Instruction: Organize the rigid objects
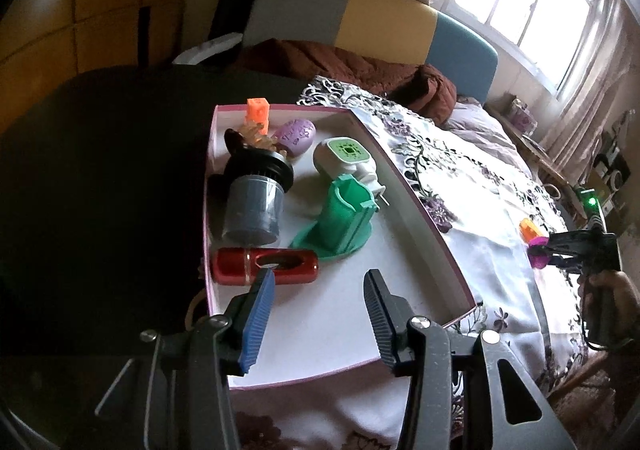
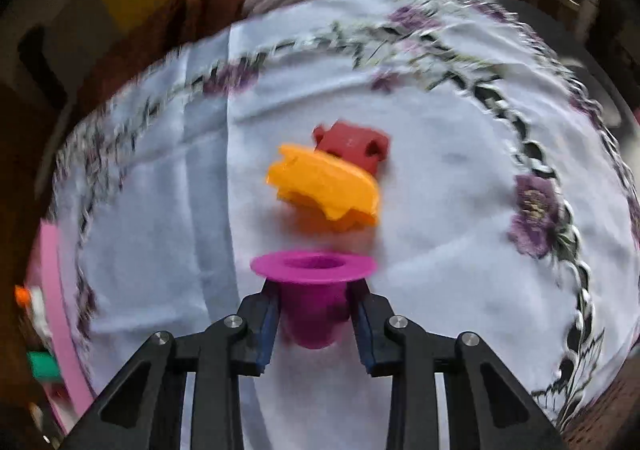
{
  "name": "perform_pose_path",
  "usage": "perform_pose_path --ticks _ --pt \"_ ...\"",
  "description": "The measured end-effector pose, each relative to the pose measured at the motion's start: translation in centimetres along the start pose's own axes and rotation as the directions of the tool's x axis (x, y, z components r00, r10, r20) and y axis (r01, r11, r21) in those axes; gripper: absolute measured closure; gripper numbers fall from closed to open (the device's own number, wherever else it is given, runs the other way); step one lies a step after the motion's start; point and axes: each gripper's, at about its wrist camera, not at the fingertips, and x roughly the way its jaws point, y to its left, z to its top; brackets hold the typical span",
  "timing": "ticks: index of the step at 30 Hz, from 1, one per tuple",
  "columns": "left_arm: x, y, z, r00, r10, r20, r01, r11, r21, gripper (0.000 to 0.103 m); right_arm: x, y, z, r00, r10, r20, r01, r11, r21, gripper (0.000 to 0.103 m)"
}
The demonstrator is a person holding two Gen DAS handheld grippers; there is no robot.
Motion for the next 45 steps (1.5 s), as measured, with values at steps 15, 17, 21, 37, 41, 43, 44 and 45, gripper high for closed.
perform_pose_path --ticks 15,17,21,37,41,43,44,45 --pt "-0.5 -1.3 -0.1 0.996 0.086 0.025 -0.088 0.993 0.078 0.056 0.2 0.9 0.0 0.998 -0.054 0.029 0.056 0.994 -0.090 0.071" --pt "-0.7 -1.4 -0.1 0.995 0.092 0.032 -0.095 0.992 0.085 0.056 0.0 1.1 -0.1 0.998 -0.055 0.034 0.058 0.994 -0.096 0.071" --pt "-1.2 -1.3 0.1 0.994 0.098 0.047 -0.102 0.991 0.087 0.056 -1.9 2.8 -0.8 0.994 0.004 0.114 0.014 0.986 -0.164 0.071" --pt "-1.5 0.4 -0.1 0.993 0.101 0.053 -0.103 0.994 0.038 0.056 -8.1 21.4 -11.6 0.913 0.406 -0.030 -0.323 0.679 -0.660 0.071" --pt "-1.7 1.7 -0.3 0.992 0.115 0.058 -0.115 0.993 0.004 0.056 -7.3 24.8 -14.3 0.906 0.406 -0.116 -0.363 0.610 -0.704 0.071" --pt "-1.9 2.6 -0.2 0.990 0.129 0.065 -0.127 0.992 -0.023 0.056 -6.7 26.3 -15.5 0.906 0.398 -0.146 -0.372 0.582 -0.723 0.071" --pt "-2.0 3.1 -0.1 0.988 0.139 0.068 -0.137 0.990 -0.036 0.056 -6.5 26.9 -16.1 0.905 0.397 -0.154 -0.375 0.572 -0.729 0.071" --pt "-2.2 3.7 0.0 0.986 0.152 0.072 -0.149 0.988 -0.049 0.056 -6.3 27.3 -16.5 0.905 0.394 -0.161 -0.376 0.563 -0.736 0.071"
